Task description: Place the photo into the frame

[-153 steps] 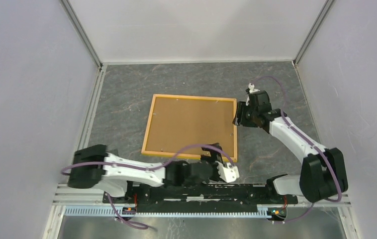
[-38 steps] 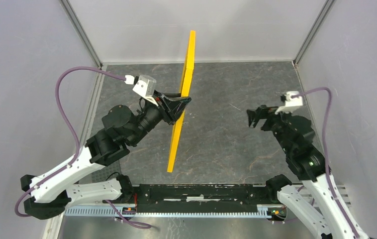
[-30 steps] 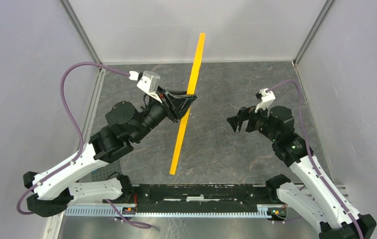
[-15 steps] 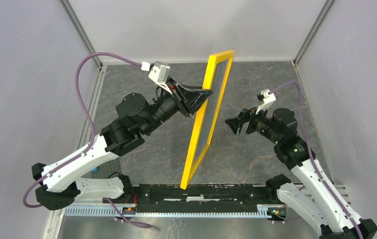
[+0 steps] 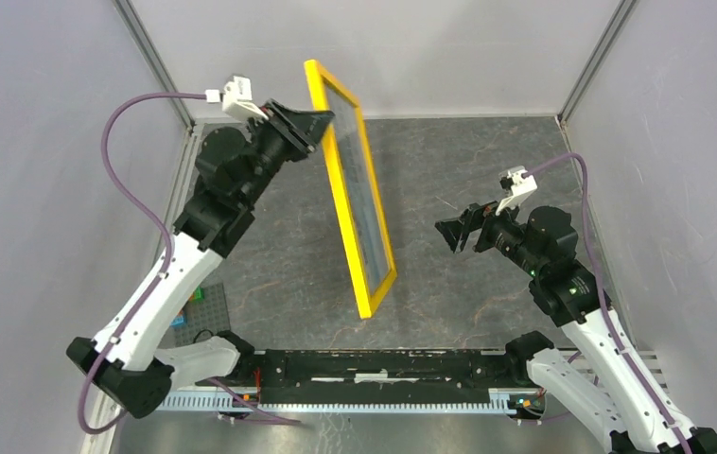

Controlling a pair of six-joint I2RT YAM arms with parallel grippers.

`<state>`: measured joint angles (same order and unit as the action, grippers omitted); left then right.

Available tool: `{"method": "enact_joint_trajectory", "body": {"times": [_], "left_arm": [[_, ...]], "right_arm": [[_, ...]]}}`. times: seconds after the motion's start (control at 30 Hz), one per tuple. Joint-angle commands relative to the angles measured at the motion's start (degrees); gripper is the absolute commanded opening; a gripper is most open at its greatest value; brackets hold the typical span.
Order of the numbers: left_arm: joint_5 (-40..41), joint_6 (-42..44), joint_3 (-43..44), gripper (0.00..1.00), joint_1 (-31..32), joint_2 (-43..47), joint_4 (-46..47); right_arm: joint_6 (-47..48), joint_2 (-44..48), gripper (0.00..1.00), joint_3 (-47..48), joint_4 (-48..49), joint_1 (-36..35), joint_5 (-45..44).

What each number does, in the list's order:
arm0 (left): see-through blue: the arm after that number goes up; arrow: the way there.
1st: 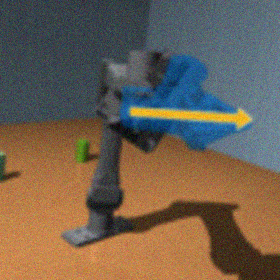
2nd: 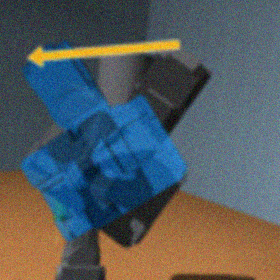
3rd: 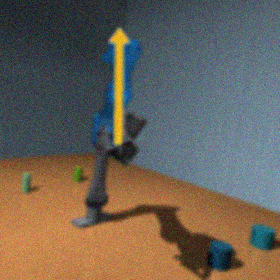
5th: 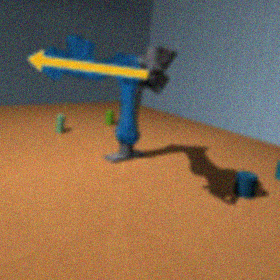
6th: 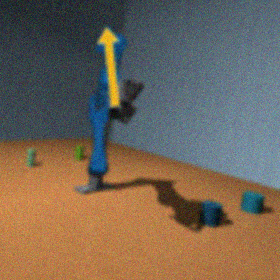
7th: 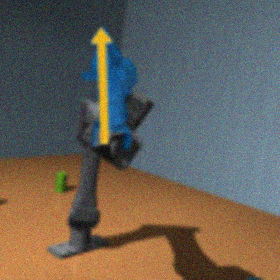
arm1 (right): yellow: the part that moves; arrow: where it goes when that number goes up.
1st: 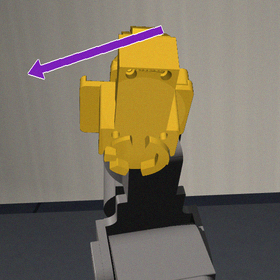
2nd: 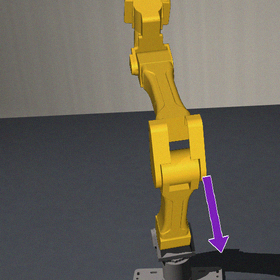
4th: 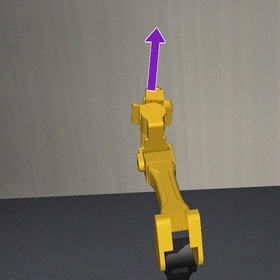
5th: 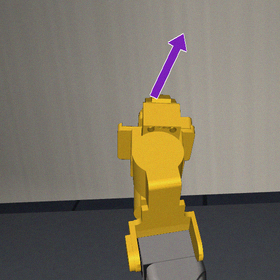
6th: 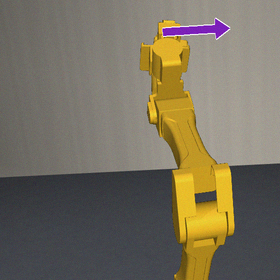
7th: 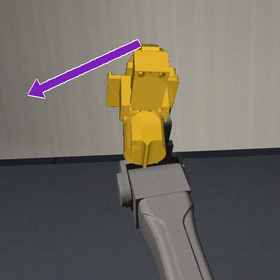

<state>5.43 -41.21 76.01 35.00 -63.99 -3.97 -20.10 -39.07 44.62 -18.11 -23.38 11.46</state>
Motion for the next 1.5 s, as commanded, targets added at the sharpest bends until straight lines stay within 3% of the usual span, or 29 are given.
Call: {"method": "enact_joint_trajectory", "body": {"times": [0.0, 0.27, 0.57, 1.07, 1.33, 1.47], "left_arm": [[-8.38, -7.67, 2.78, 0.02, -11.41, -2.28, 2.53], [-18.9, -11.71, -2.33, 0.02, -27.87, -6.97, 5.86], [-23.37, -15.09, -14.1, 0.02, -37.83, -3.21, 8.91], [-22.28, -12.0, -34.0, 0.02, -39.76, 4.12, 5.92], [-13.5, -7.08, -39.47, 0.02, -40.34, 8.87, -4.97], [-10.57, -8.15, -43.49, 0.02, -40.35, 9.15, -4.11]], "right_arm": [[0.96, 0.46, 0.95, 0.99, 0.55, -0.15, -1.17], [2.43, 0.33, 0.95, 0.8, -0.24, -0.12, -2.41], [2.69, -0.42, 0.94, -0.24, 1.1, -0.13, -1.61], [2.43, -0.24, 0.93, -1.29, 1.75, -0.09, -0.78], [3.15, 0.53, 0.93, -1.12, 0.11, -0.13, -1.56], [3.57, 0.66, 0.94, -0.94, -0.19, -0.09, -1.78]]}}
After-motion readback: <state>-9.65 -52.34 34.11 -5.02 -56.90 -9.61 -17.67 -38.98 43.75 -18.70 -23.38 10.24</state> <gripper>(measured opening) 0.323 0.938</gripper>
